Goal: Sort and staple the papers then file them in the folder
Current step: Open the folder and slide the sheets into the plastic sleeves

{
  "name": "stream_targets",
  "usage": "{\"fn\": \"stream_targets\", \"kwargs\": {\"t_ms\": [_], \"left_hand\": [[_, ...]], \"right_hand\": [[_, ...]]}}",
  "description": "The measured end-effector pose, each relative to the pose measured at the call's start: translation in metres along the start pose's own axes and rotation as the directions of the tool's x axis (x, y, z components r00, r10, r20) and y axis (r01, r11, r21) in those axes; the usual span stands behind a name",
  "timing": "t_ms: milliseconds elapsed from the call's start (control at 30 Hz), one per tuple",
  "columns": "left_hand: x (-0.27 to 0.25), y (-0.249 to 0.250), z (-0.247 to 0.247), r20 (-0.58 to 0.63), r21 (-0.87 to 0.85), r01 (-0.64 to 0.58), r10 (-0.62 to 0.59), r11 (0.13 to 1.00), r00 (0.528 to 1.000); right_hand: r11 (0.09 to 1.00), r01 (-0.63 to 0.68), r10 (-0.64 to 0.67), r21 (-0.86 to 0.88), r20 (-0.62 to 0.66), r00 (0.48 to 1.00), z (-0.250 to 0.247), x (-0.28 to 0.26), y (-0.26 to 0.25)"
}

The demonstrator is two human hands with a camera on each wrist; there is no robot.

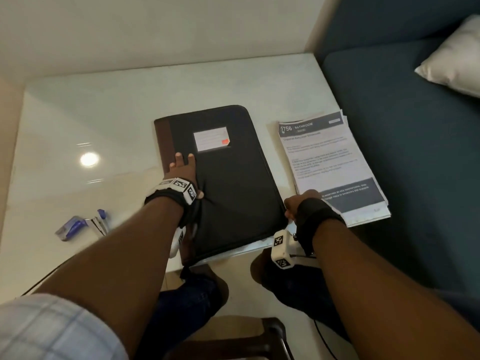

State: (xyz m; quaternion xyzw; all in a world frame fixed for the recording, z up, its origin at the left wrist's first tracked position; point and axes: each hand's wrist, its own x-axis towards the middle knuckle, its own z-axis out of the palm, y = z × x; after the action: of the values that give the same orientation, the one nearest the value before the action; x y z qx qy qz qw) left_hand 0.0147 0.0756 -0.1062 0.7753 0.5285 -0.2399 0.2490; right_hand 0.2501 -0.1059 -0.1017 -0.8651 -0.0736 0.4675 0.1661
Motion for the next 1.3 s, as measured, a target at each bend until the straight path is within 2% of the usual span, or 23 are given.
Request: {"fn": "stream_targets", "kwargs": {"t_ms": [67, 167, 233, 333, 500, 633, 733, 833, 1000, 1100, 1167, 1233, 1300], "left_hand": [[0.001, 0.0, 0.0, -0.006, 0.011, -0.002, 0.002, 1.0, 1.0], [0.003, -0.001, -0.001, -0.02, 0.021, -0.005, 0.006, 1.0, 1.0], [0.004, -0.002, -0.001, -0.029, 0.031, -0.009, 0.01, 0.999, 1.0], [0.004, -0.001, -0.003, -0.035, 0.045, -0.009, 0.011, 0.999, 0.999], [0.007, -0.003, -0.002, -0.038, 0.075, -0.016, 0.019, 0.997, 0.999], [0.011, -0.005, 0.001, -0.041, 0.09, -0.027, 0.03, 0.996, 0.999], [0.012, -0.006, 0.001, -0.054, 0.069, -0.043, 0.047, 0.997, 0.997], [0.01, -0.008, 0.002, -0.065, 0.051, -0.055, 0.058, 0.997, 0.996], [0.003, -0.007, 0.0, -0.067, 0.028, -0.067, 0.069, 0.997, 0.995], [-0.007, -0.003, 0.001, -0.069, -0.012, -0.05, 0.049, 0.999, 0.996], [-0.02, -0.002, 0.003, -0.069, -0.036, -0.044, 0.042, 0.998, 0.997], [-0.033, -0.006, 0.007, -0.062, -0.071, -0.015, 0.011, 0.997, 0.998], [-0.049, -0.011, 0.012, -0.059, -0.172, 0.074, -0.086, 0.982, 0.995]], "right_hand": [[0.98, -0.034, 0.022, 0.195, 0.06, 0.998, 0.0, -0.01, 0.018], [0.919, -0.104, 0.103, 0.379, 0.024, 0.994, 0.011, -0.023, 0.035], [0.849, -0.179, 0.213, 0.497, -0.012, 0.977, 0.024, -0.031, 0.042], [0.702, -0.278, 0.275, 0.656, 0.111, 0.955, 0.046, -0.045, 0.051], [0.49, -0.392, 0.253, 0.779, 0.302, 0.919, 0.099, -0.067, 0.058], [0.429, -0.503, 0.206, 0.75, 0.461, 0.863, 0.138, -0.088, 0.051], [0.416, -0.544, 0.196, 0.729, 0.512, 0.836, 0.162, -0.104, 0.047], [0.463, -0.547, 0.195, 0.697, 0.522, 0.83, 0.179, -0.116, 0.046], [0.556, -0.575, 0.146, 0.601, 0.61, 0.779, 0.187, -0.129, 0.041], [0.682, -0.519, 0.17, 0.515, 0.578, 0.798, 0.176, -0.134, 0.039], [0.844, -0.385, 0.177, 0.374, 0.483, 0.857, 0.16, -0.135, 0.04], [0.988, -0.123, 0.083, 0.097, 0.346, 0.934, 0.146, -0.126, 0.043], [0.987, 0.103, -0.073, -0.126, 0.223, 0.972, 0.13, -0.116, 0.037]]}}
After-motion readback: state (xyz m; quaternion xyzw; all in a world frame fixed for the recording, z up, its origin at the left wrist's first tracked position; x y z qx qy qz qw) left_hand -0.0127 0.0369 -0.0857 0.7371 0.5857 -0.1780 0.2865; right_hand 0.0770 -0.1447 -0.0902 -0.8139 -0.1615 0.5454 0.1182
